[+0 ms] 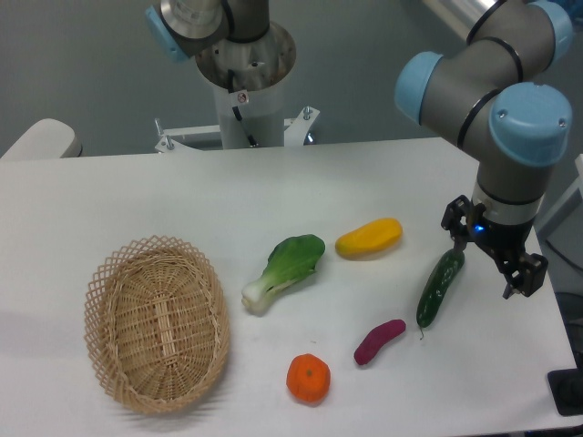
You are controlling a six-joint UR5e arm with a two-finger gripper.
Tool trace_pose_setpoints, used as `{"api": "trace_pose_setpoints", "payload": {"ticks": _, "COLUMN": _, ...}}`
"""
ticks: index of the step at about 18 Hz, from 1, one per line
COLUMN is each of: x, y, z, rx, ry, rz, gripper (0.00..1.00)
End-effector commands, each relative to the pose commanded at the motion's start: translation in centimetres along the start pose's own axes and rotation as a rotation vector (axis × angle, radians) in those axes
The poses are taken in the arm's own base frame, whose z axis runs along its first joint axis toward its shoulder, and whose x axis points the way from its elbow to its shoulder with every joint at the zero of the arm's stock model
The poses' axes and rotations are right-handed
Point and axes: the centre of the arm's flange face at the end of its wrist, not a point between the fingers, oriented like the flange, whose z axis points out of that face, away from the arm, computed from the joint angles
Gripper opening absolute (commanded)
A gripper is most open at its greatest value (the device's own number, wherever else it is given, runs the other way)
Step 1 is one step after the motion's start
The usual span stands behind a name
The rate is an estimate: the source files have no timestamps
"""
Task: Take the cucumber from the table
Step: 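Lower the open gripper over the green cucumber, then close the gripper around the middle of the green cucumber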
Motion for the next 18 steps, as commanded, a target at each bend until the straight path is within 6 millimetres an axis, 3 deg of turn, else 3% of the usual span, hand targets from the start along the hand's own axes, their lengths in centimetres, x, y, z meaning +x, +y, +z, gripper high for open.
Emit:
{"api": "trace_pose_setpoints", "payload": {"ticks": 3, "x": 0.3, "y": 0.1, "z": 1.3, "rx": -0.001, "ry": 0.023, "rz": -0.074, "gripper": 1.00}}
{"api": "trace_pose_setpoints", "payload": {"ticks": 6, "x": 1.7, "y": -0.7, "z": 3.8, "rx": -0.005, "ry": 0.061, "rz": -0.114, "gripper": 1.00}}
{"api": "trace_pose_setpoints", "payload": {"ticks": 8, "x": 1.5, "y": -1.0, "z": 4.8, "rx": -0.003, "ry": 0.041, "rz": -0.197, "gripper": 1.00}}
{"api": "trace_pose_setpoints", "payload": {"ticks": 13, "x": 2.1, "y": -0.2, "z": 10.8, "rx": -0.010, "ry": 0.118, "rz": -0.266, "gripper": 1.00}}
{"api": "trace_pose_setpoints", "payload": {"ticks": 15, "x": 1.8, "y": -0.1, "z": 12.6, "rx": -0.013, "ry": 0.102, "rz": -0.266, "gripper": 1.00}}
{"api": "trace_pose_setpoints", "payload": {"ticks": 18, "x": 3.1, "y": 0.5, "z": 14.6, "rx": -0.021, "ry": 0.142, "rz": -0.281, "gripper": 1.00}}
